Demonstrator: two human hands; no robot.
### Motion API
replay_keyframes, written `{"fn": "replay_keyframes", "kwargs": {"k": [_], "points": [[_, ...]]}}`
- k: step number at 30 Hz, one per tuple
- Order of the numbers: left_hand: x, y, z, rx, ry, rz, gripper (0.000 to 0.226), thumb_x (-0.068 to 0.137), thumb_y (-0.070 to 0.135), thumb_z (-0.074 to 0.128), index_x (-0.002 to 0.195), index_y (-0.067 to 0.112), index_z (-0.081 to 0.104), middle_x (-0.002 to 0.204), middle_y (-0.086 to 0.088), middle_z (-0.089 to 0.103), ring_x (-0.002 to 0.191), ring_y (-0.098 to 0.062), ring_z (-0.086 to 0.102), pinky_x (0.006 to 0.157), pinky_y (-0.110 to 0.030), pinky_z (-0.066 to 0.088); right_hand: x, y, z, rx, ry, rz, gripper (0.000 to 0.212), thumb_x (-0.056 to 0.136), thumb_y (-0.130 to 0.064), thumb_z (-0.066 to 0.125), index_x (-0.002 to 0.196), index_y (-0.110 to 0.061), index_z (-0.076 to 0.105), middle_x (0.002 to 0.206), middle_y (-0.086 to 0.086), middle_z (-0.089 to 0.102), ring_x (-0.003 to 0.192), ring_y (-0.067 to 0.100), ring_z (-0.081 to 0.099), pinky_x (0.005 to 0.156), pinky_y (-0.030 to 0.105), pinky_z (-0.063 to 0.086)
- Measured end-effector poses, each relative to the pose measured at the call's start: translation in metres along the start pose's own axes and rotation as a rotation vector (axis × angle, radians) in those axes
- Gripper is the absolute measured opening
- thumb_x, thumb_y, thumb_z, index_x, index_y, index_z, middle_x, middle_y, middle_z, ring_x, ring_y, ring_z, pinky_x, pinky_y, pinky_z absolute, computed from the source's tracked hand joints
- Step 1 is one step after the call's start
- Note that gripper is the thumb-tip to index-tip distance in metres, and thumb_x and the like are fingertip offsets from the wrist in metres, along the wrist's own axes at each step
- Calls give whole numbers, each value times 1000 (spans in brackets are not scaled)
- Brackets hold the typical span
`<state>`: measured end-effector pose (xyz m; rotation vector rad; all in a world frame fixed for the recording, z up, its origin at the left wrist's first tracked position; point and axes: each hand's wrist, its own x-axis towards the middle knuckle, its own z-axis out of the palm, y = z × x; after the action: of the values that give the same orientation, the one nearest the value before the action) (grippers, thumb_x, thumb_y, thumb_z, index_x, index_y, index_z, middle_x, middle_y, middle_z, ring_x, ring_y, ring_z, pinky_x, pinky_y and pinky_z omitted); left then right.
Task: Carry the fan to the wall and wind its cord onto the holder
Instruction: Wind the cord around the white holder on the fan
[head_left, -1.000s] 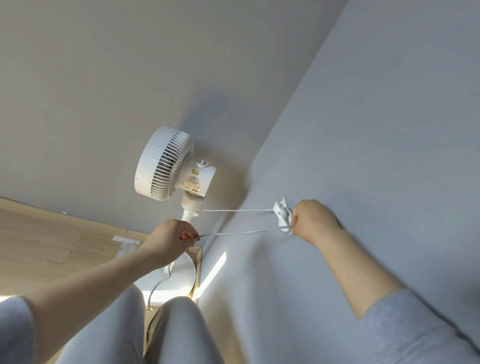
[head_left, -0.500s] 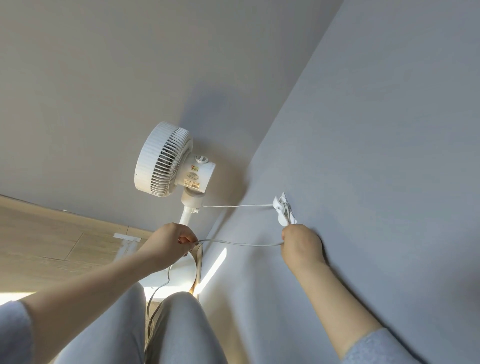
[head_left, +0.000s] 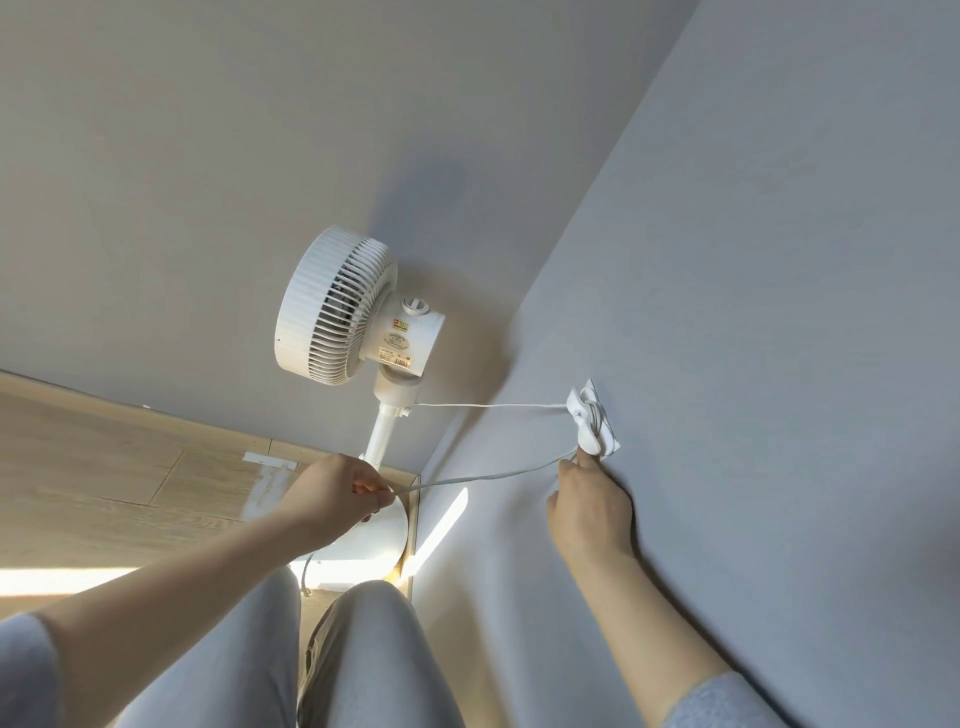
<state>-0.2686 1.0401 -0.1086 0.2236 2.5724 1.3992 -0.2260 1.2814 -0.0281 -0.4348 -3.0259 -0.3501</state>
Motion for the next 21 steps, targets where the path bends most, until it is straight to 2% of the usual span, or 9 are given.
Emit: {"fn": "replay_keyframes", "kwargs": {"k": [5,8,9,11,12,14,16,19,21], "points": [[16,-5,4,2,61,-61,8,79,26,72,77,19,75,63,4,68,59,-9,58,49,-19,38,6,-11,-4,40,-6,79,12,90,-18,46,91,-14,57,117,4,56,95,25,63,61,27,35],[27,-8,5,11,79,-88,9,79,26,72,77,17,75,64,4,63,62,-8,57,50,-19,37,10,-22,-10,56,7,45,15,92,-18,46,78,-15,49,92,0,58,88,25,57,56,24,30],[30,-8,5,18,83,-94,9,79,26,72,77,17,75,64,4,63,63,-9,57,51,-19,37,12,-25,-11,82,9,30,15,92,-17,46,79,-14,53,86,-1,59,83,25,56,52,25,29],[37,-9,4,29,106,-98,9,79,25,72,77,17,75,66,3,64,68,-14,60,52,-19,38,22,-30,-13,147,10,7,15,89,-13,49,97,-13,63,94,1,67,88,23,60,57,26,40],[41,-9,4,34,117,-100,9,79,26,72,77,17,75,67,3,64,70,-16,61,53,-20,39,29,-31,-14,170,-2,-9,22,87,-12,51,105,-11,64,101,2,69,96,23,63,67,27,49],[47,-9,3,44,134,-104,10,79,26,72,78,17,75,70,1,66,72,-17,62,53,-20,41,41,-31,-13,216,-77,-71,31,84,-11,54,113,-11,63,112,2,68,106,23,63,84,32,53],[53,-10,3,46,147,-103,11,79,26,72,80,16,76,74,-1,69,72,-16,63,54,-20,41,50,-35,-10,225,-200,-131,31,80,-8,56,110,-11,64,112,2,66,104,24,62,80,30,52],[59,-12,5,45,143,-95,11,78,26,73,80,15,76,79,-3,74,71,-15,64,58,-21,45,63,-41,-2,125,-289,-209,13,75,0,55,84,-8,60,93,5,62,86,28,59,57,25,42],[62,-13,8,37,136,-97,10,78,25,73,79,16,76,77,-2,73,66,-9,61,56,-19,45,71,-46,2,76,-299,-246,18,78,1,54,88,-9,64,96,4,65,89,27,61,65,28,47]]}}
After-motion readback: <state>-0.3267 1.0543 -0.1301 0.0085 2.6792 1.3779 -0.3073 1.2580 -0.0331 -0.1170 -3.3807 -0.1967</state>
